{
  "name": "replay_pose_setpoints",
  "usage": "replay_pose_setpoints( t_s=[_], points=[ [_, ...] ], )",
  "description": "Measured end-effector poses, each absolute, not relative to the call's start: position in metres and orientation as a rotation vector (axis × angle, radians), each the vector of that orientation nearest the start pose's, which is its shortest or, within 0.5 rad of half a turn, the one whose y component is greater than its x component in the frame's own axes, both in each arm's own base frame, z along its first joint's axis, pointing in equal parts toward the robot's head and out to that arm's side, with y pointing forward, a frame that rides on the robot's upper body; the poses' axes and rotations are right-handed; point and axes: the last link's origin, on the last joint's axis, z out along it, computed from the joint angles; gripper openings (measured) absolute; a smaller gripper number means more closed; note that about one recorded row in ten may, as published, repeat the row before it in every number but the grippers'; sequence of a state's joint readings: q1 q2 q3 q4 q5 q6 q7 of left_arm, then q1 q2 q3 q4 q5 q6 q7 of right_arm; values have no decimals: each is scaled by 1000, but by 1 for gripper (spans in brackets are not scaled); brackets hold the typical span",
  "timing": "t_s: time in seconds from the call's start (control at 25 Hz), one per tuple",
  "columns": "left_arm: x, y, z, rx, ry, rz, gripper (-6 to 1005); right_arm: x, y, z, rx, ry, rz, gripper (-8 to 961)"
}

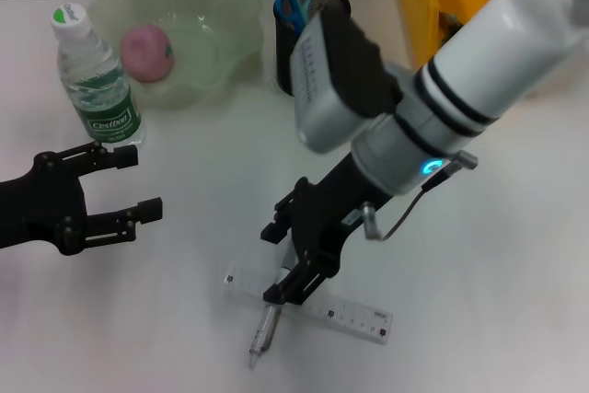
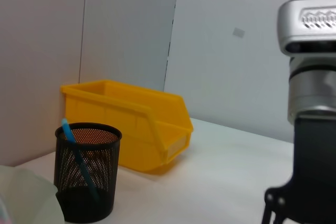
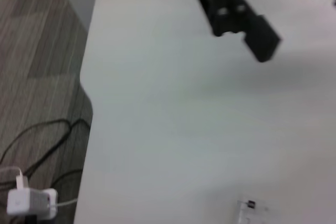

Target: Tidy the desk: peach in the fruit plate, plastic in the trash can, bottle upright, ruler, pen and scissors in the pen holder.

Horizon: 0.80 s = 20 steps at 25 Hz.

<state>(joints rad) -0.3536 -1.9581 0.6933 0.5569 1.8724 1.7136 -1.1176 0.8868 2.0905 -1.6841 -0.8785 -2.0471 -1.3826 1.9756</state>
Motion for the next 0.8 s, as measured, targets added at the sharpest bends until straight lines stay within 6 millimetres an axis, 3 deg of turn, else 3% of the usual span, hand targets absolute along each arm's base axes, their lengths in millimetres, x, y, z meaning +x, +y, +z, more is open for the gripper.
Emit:
replay_pose_setpoints(
  t_s=[0.52, 0.8],
  points=[
    [-316, 273, 38, -2670, -486, -790, 811, 103, 321, -146, -3218, -34, -345, 778],
    [-316, 272, 38, -2671, -487, -794, 811, 103, 320, -150, -3203, -39, -363, 777]
  ],
)
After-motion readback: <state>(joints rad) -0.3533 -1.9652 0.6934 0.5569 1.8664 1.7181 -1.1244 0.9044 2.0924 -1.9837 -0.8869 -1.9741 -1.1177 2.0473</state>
